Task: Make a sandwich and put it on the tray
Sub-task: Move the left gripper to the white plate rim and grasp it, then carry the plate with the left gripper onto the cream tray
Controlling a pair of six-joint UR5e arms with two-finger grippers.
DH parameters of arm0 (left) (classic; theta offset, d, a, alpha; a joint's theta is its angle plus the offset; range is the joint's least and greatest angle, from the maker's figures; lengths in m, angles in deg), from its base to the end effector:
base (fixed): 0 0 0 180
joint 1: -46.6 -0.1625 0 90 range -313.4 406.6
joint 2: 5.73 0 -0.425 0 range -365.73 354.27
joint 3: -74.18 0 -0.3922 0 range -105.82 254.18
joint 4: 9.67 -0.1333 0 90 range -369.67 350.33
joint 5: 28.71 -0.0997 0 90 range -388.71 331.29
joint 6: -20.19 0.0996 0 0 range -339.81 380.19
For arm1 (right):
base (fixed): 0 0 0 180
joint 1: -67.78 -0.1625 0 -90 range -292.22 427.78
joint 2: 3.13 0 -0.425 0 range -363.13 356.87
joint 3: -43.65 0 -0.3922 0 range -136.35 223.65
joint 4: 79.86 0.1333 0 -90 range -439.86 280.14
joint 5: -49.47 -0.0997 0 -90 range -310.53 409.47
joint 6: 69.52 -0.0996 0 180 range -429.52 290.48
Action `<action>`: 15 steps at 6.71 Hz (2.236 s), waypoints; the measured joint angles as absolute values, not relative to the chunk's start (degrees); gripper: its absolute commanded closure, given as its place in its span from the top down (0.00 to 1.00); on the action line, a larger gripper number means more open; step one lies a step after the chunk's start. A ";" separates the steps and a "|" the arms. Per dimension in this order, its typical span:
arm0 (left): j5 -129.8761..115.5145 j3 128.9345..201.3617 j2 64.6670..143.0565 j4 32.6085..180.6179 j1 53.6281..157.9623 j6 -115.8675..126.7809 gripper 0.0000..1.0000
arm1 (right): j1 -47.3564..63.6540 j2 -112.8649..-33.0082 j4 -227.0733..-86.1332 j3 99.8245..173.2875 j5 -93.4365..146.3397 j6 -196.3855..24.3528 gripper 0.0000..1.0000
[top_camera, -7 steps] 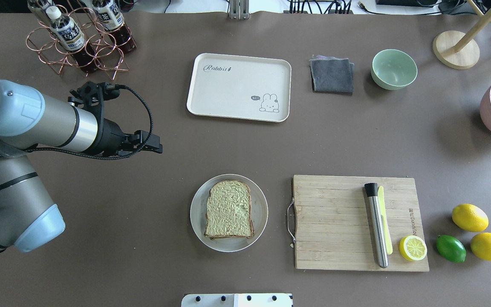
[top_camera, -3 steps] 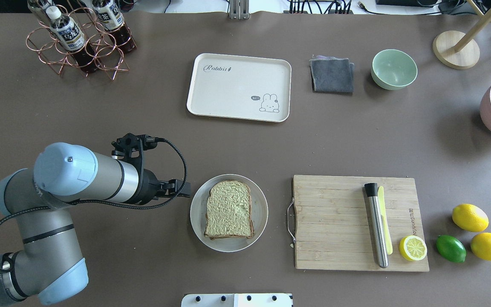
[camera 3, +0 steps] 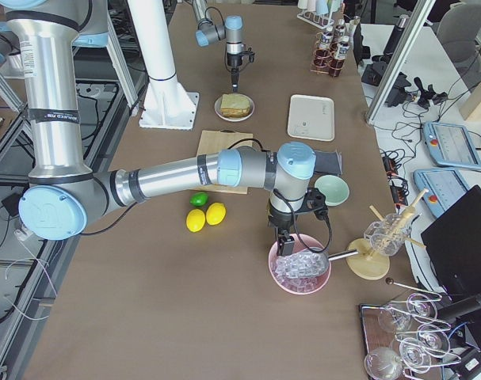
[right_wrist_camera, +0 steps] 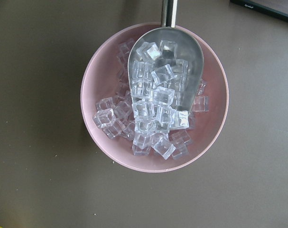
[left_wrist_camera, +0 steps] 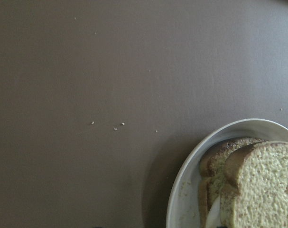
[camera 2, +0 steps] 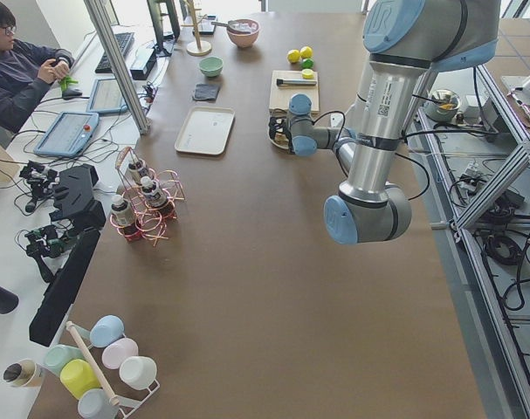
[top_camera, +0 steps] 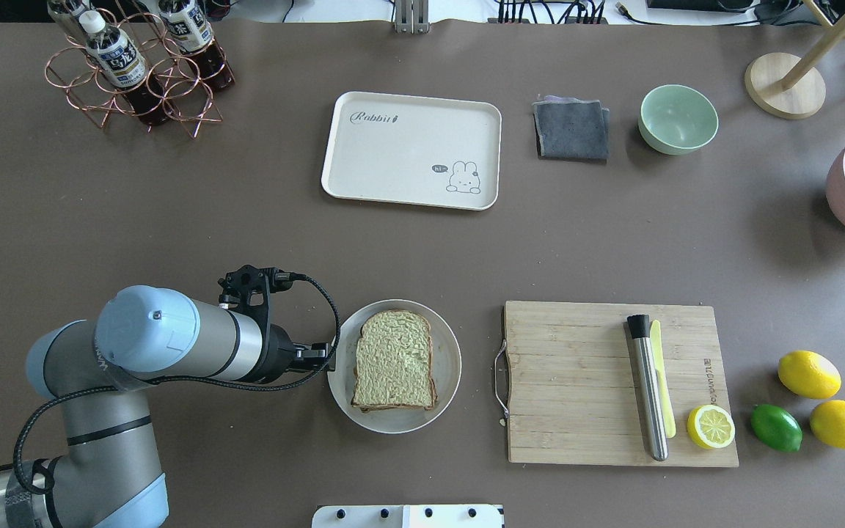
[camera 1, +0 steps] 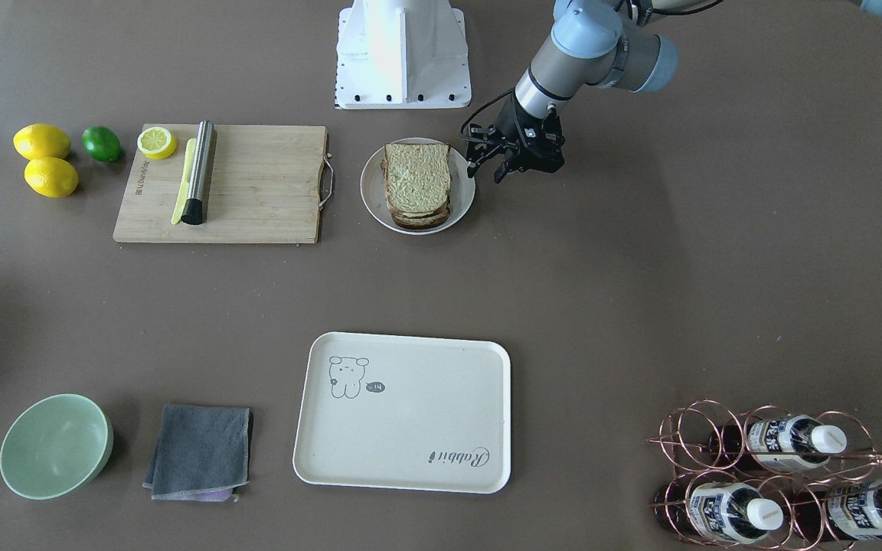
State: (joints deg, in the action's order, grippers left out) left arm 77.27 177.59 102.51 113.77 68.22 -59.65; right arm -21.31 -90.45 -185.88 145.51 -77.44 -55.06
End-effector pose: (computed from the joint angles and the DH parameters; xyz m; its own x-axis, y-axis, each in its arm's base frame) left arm 0.5148 -0.3179 0.3103 0.4070 0.0211 -0.9132 0.0511 0.9976 0.0459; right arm 0.0656 -0.4982 0.5708 0.7704 -0.2469 0.5878 0.2151 0.9686 0.1249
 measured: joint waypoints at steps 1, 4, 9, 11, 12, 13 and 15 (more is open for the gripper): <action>77.22 175.46 102.59 116.70 68.04 -59.63 0.44 | -21.33 -90.61 -185.86 145.41 -77.44 -55.09 1.00; 77.27 173.87 103.88 118.75 67.96 -59.72 0.26 | -21.34 -90.67 -185.77 145.20 -77.46 -55.12 1.00; 77.28 173.08 104.75 118.74 68.04 -59.69 0.00 | -21.34 -90.67 -185.46 144.63 -77.46 -55.19 1.00; 77.37 173.32 105.65 118.72 68.66 -59.63 0.00 | -21.34 -90.67 -185.34 144.50 -77.46 -55.19 1.00; 77.49 173.35 106.34 118.68 69.64 -59.60 0.00 | -21.34 -90.68 -185.33 144.40 -77.45 -55.19 1.00; 77.66 173.32 107.15 118.48 71.17 -59.53 0.00 | -21.34 -90.78 -185.30 144.28 -77.44 -55.19 1.00; 78.88 172.90 110.18 115.95 75.46 -59.43 0.00 | -21.34 -91.04 -185.25 143.96 -77.48 -55.13 1.00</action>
State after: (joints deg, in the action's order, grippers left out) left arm 78.88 172.90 110.18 115.95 75.46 -59.43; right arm -21.34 -91.04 -185.25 143.96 -77.48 -55.13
